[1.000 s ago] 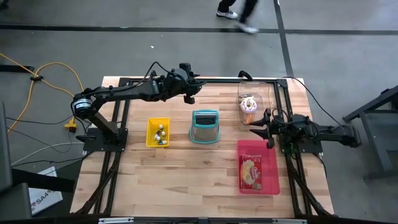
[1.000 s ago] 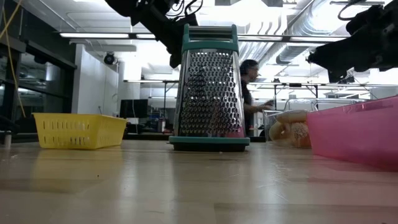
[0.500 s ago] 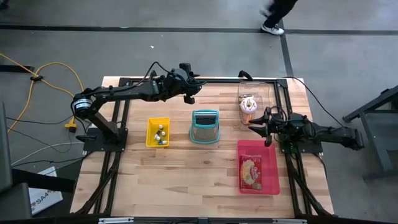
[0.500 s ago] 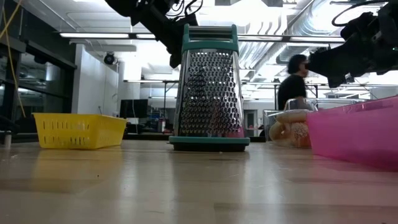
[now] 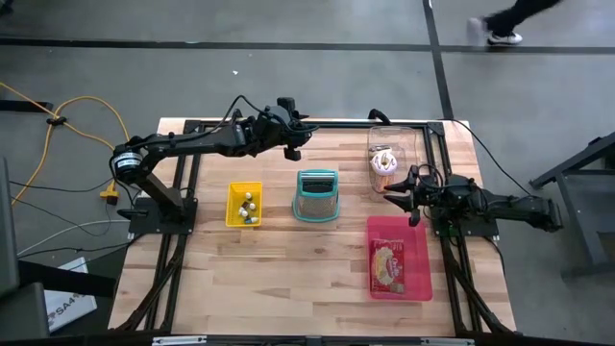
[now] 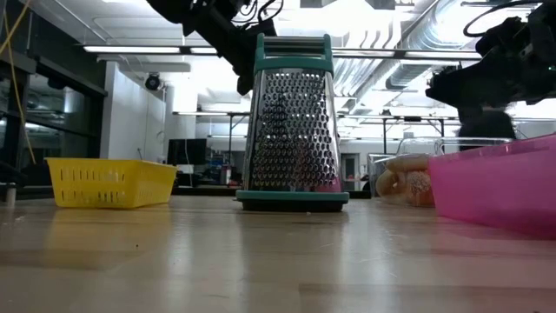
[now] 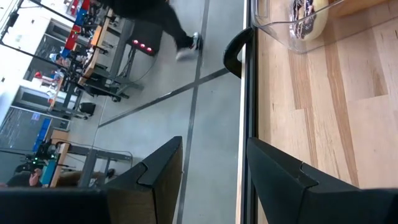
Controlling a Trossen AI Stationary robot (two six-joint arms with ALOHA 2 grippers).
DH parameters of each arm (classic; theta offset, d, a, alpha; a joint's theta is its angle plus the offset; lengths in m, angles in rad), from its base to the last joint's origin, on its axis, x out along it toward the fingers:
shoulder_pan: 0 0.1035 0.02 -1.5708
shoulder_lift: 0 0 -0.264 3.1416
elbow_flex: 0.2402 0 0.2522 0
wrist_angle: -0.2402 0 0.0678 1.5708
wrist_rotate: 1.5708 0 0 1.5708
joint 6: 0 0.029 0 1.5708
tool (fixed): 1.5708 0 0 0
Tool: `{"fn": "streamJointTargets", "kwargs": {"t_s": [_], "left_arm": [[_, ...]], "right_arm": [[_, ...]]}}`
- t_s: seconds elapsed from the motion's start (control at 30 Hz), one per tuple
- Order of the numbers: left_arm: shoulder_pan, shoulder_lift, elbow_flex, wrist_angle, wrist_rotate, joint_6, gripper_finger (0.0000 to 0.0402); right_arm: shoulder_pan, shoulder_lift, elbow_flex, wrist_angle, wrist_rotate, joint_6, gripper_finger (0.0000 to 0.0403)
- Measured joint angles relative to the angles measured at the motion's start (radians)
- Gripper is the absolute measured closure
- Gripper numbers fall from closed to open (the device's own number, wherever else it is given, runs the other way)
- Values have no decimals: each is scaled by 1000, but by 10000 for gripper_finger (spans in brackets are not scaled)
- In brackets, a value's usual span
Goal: Pick & Place Food Item
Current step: Return to Home Position
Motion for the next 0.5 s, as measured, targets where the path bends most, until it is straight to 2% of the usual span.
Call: {"fn": "streamJointTargets", "kwargs": {"t_s": [0.5], "left_arm": [[0,0,0,0,0,0,228]], "right_arm": [[0,0,0,0,0,-6,276]]}}
